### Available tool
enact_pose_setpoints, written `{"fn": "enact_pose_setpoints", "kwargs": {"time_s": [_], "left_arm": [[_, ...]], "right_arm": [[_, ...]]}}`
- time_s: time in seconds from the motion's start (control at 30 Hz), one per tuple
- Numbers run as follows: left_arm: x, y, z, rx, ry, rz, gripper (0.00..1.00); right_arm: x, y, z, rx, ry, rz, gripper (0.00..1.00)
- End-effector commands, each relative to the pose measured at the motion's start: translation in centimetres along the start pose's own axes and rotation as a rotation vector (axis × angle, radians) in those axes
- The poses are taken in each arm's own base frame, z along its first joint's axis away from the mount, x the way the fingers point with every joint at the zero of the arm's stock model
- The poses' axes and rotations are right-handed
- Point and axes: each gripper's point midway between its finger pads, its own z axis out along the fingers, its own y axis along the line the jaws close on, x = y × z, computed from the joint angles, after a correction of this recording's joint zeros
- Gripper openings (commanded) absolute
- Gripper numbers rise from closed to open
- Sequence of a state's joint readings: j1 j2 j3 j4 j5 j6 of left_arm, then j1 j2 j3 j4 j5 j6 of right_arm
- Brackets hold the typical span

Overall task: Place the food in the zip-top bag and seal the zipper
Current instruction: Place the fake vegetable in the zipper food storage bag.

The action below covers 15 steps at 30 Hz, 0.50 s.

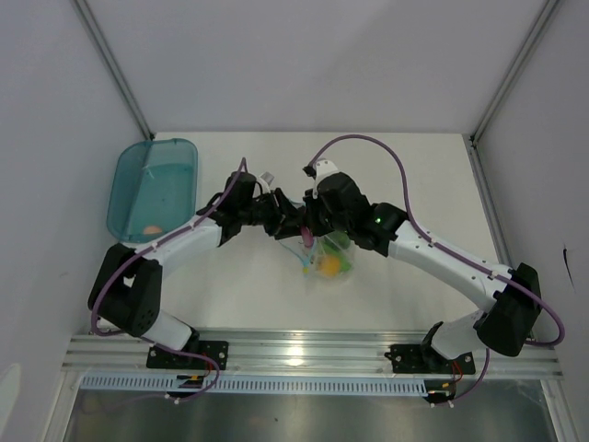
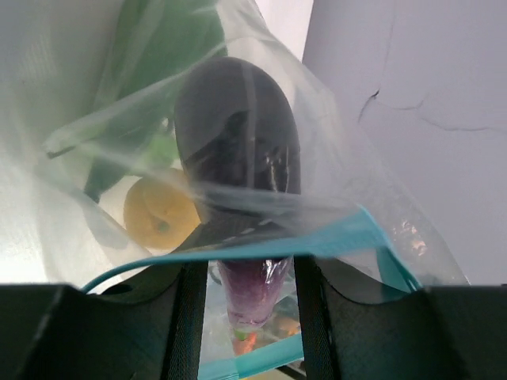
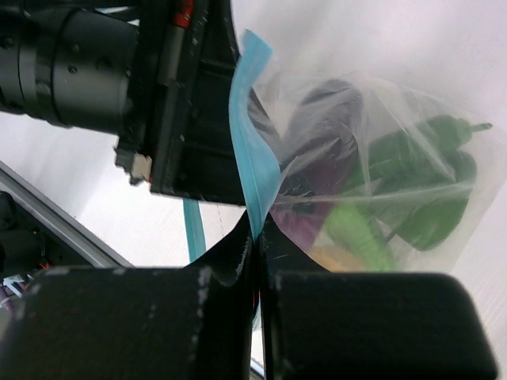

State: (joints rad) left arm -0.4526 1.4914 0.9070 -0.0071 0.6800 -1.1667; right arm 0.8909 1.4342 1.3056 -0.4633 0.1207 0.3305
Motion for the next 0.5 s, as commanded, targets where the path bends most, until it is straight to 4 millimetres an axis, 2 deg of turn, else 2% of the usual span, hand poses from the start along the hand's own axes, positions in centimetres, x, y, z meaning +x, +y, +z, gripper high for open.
{"fn": "enact_pose_setpoints", "kwargs": {"time_s": [0.0, 0.1, 0.17, 0.2, 0.23, 0.3, 0.47], "left_arm": [[0.6, -0.8, 0.8, -0.059, -0.014, 0.121, 0.37], [0.8, -1.8, 0.5, -0.037, -0.025, 0.183, 0.54], [1.1, -1.7, 0.2, -0.011, -0.032, 0.209, 0.66], [1.1, -2.4, -0.3, 0.011, -0.045, 0.240, 0.86], [1.1, -2.5, -0.5, 0.009, -0.053, 0.251, 0.91], [1.1, -2.6, -1.0, 0.008, -0.070, 0.287, 0.99], [1.3, -3.4, -2.0, 0.041, -0.096, 0.346, 0.99]], "right_arm": [[-3.2, 1.8, -1.5, -0.058, -0.093, 0.028, 0.00], [-3.4, 1.6, -1.5, -0.055, -0.091, 0.048, 0.00], [-3.3, 1.3, -1.5, -0.049, -0.080, 0.065, 0.00], [-3.4, 0.7, -1.5, -0.040, -0.077, 0.077, 0.00], [-3.2, 0.4, -1.4, -0.033, -0.072, 0.085, 0.00], [-3.4, -0.4, -1.7, -0.025, -0.079, 0.104, 0.00], [-3.5, -1.7, -2.0, -0.020, -0.078, 0.144, 0.00]]}}
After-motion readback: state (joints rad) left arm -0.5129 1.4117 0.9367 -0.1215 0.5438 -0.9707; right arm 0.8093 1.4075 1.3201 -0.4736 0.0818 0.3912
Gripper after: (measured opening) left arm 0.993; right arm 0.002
